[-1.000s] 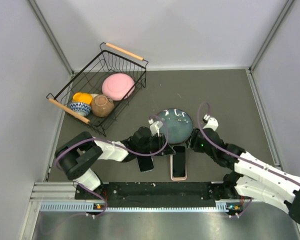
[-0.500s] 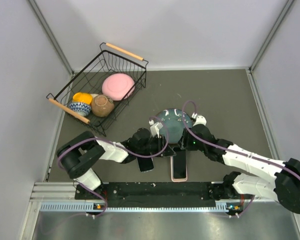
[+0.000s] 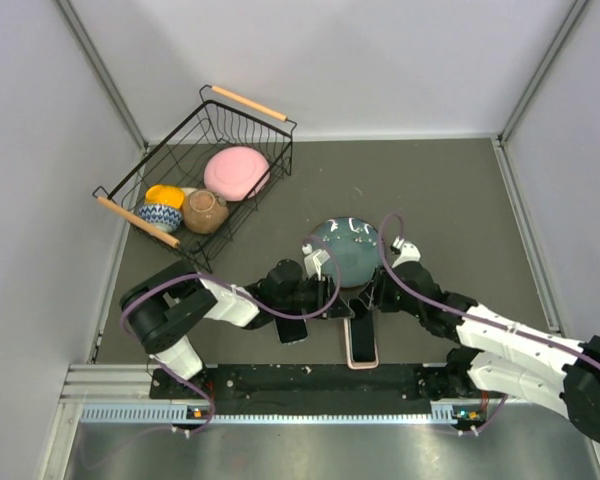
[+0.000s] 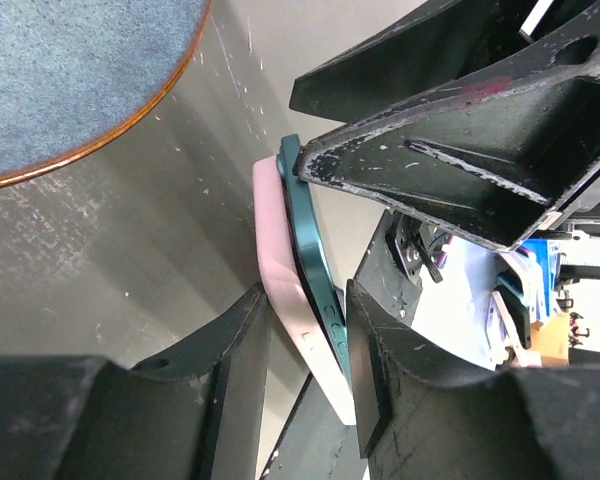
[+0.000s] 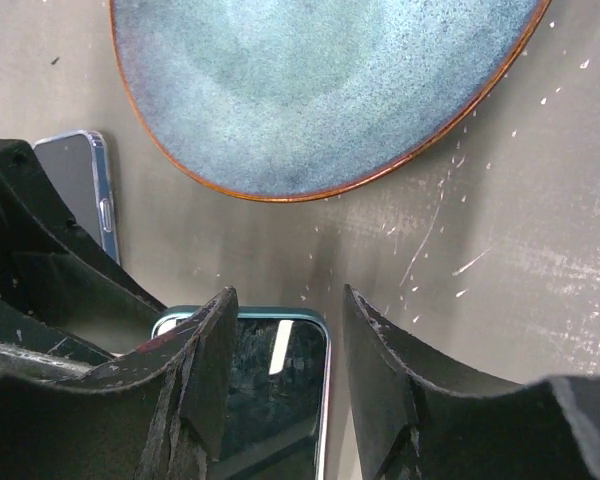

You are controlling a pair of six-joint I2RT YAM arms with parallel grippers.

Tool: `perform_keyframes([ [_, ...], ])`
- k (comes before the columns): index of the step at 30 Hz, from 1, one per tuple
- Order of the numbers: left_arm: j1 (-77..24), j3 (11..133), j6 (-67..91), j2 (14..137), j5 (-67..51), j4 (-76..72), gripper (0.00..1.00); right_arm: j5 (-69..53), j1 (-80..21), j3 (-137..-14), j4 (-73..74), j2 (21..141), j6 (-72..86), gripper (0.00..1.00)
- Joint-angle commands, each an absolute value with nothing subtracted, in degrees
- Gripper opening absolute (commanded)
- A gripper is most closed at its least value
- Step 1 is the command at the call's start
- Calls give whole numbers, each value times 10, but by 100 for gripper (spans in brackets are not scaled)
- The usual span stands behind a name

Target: Put the phone into the phone case

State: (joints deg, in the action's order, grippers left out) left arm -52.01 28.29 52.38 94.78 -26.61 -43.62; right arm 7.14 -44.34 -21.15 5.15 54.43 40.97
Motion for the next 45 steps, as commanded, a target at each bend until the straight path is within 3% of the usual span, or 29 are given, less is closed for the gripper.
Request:
perform_keyframes([
  [1,-527,279,524,957,-287,-497,40,60,-439,-199,41,519,422,46],
  [9,-528,288,512,962,-287,-491,35,91,-435,-230,95,490,401,58],
  [18,-531,281,516,981,-307,-547,44,19,-431,-256,73,571,368,55],
  [26,-536,275,533,997,-311,-577,45,17,-431,-219,85,522,379,57],
  [29,-536,278,533,997,-312,-575,39,32,-431,-224,103,501,384,64],
  [33,-535,281,530,996,-309,-565,19,51,-421,-241,136,480,362,77],
  [37,-526,279,515,985,-316,-547,11,25,-414,-225,134,427,362,84],
  [45,-493,301,436,919,-313,-431,9,2,-413,-150,113,252,389,90],
])
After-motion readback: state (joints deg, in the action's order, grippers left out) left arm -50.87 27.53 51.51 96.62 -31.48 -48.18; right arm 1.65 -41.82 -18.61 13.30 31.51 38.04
